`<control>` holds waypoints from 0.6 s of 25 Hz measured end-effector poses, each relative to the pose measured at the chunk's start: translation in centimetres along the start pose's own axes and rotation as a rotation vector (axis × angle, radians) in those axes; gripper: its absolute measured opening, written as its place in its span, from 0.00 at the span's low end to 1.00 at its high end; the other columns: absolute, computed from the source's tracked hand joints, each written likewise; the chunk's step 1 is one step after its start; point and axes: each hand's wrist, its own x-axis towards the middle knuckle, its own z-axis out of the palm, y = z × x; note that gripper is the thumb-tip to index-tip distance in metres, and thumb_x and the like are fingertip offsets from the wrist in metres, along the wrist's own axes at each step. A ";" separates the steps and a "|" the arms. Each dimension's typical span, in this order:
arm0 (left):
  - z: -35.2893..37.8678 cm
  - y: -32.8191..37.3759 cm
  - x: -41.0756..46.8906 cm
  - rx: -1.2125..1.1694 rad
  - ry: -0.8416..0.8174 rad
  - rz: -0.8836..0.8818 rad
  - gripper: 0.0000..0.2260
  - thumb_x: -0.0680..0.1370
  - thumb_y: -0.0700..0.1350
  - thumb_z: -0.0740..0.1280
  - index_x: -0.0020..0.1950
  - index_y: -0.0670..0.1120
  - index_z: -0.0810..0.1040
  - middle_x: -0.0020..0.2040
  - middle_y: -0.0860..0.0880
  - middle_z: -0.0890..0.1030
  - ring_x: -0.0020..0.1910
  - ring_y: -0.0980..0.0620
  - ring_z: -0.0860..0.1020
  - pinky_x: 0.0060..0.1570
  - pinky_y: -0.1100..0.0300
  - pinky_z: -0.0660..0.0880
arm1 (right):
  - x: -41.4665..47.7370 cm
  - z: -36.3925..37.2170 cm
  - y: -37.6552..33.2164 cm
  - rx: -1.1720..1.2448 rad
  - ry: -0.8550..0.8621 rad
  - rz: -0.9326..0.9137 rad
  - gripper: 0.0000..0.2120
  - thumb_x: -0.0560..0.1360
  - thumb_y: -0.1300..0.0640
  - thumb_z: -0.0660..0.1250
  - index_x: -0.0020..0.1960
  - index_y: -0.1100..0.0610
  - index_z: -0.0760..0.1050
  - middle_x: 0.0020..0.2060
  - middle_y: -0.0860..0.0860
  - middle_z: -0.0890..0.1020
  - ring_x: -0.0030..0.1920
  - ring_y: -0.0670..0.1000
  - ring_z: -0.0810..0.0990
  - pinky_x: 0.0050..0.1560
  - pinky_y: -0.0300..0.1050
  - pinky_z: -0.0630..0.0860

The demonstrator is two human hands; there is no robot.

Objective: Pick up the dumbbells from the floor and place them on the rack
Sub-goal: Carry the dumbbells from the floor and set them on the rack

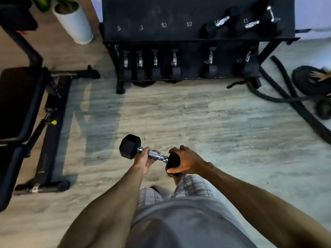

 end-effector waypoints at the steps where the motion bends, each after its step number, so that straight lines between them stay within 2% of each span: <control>1: 1.4 1.5 1.3 0.026 0.000 0.005 0.11 0.83 0.42 0.59 0.41 0.42 0.72 0.33 0.44 0.84 0.29 0.50 0.84 0.46 0.52 0.79 | 1.6 -1.1 0.7 0.028 0.007 0.012 0.42 0.60 0.27 0.69 0.68 0.42 0.63 0.57 0.52 0.72 0.57 0.56 0.74 0.57 0.52 0.76; 5: 8.4 7.6 6.4 0.096 0.008 0.013 0.11 0.82 0.40 0.60 0.40 0.42 0.73 0.28 0.47 0.83 0.28 0.51 0.83 0.42 0.53 0.80 | 8.3 -7.1 4.0 0.073 0.008 0.036 0.39 0.60 0.29 0.70 0.66 0.41 0.63 0.58 0.51 0.72 0.58 0.55 0.74 0.56 0.50 0.76; 11: 21.0 17.7 12.3 0.087 0.004 0.034 0.11 0.81 0.40 0.60 0.39 0.41 0.74 0.28 0.46 0.83 0.32 0.49 0.83 0.45 0.52 0.79 | 17.5 -21.0 9.6 0.087 0.004 0.045 0.37 0.62 0.33 0.72 0.66 0.43 0.64 0.51 0.50 0.70 0.55 0.54 0.73 0.51 0.47 0.74; 15: 27.1 23.0 15.6 0.105 0.029 0.045 0.11 0.82 0.40 0.60 0.40 0.41 0.73 0.29 0.46 0.83 0.29 0.50 0.83 0.40 0.53 0.80 | 22.6 -27.2 12.3 0.072 0.017 0.039 0.38 0.61 0.32 0.72 0.66 0.43 0.64 0.51 0.50 0.70 0.54 0.54 0.73 0.51 0.47 0.74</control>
